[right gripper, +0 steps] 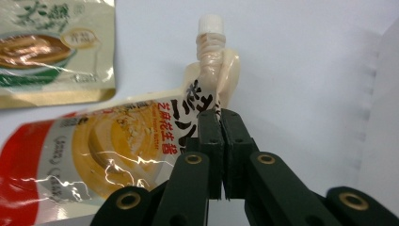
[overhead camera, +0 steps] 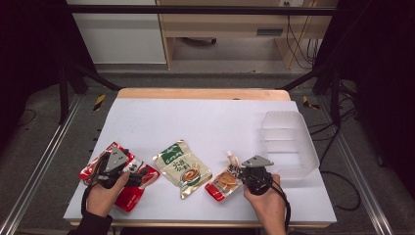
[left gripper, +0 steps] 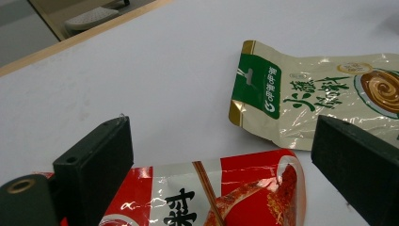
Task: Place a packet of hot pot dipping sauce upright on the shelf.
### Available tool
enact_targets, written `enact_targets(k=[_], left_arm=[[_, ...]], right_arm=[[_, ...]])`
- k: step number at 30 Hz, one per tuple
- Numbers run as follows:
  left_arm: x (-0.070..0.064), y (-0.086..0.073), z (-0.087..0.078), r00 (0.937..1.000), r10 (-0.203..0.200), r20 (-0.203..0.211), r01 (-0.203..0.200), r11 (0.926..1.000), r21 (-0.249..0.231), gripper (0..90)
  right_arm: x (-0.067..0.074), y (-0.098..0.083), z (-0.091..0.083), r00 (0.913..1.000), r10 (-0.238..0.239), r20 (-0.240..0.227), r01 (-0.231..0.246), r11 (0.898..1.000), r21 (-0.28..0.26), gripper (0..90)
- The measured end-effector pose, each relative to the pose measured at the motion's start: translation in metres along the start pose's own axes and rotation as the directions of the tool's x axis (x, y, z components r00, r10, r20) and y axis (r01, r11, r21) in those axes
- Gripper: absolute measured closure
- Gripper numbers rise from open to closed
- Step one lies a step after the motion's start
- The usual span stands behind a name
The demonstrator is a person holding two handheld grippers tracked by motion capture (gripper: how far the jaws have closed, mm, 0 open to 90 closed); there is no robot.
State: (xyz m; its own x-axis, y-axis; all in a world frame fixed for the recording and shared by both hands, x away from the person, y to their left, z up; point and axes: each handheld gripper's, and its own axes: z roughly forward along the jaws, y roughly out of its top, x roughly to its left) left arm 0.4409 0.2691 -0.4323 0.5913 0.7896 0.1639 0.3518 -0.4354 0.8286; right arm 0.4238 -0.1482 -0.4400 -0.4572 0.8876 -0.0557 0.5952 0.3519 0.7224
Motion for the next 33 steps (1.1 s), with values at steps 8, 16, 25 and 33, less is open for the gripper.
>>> enact_targets(k=[8, 16, 25, 33], left_arm=[[-0.001, 0.004, -0.003, 0.9998, 0.01, 0.017, -0.01, 0.9998, -0.016, 6.5], [-0.004, 0.019, -0.008, 0.9974, 0.038, 0.06, -0.036, 0.9987, -0.034, 6.5], [-0.009, 0.037, -0.012, 0.9894, 0.069, 0.127, -0.065, 0.9973, -0.033, 6.6], [-0.017, 0.062, -0.009, 0.9725, 0.117, 0.201, -0.117, 0.993, -0.013, 7.5]], right_arm=[[-0.008, 0.019, -0.015, 0.9981, -0.053, -0.032, 0.051, 0.997, -0.062, 89.4], [-0.002, 0.046, -0.029, 0.9814, -0.153, -0.116, 0.139, 0.983, -0.119, 89.8], [-0.003, 0.069, -0.034, 0.9507, -0.217, -0.222, 0.184, 0.97, -0.159, 89.9], [-0.01, 0.084, -0.039, 0.9368, -0.247, -0.248, 0.202, 0.96, -0.191, 90.0]])
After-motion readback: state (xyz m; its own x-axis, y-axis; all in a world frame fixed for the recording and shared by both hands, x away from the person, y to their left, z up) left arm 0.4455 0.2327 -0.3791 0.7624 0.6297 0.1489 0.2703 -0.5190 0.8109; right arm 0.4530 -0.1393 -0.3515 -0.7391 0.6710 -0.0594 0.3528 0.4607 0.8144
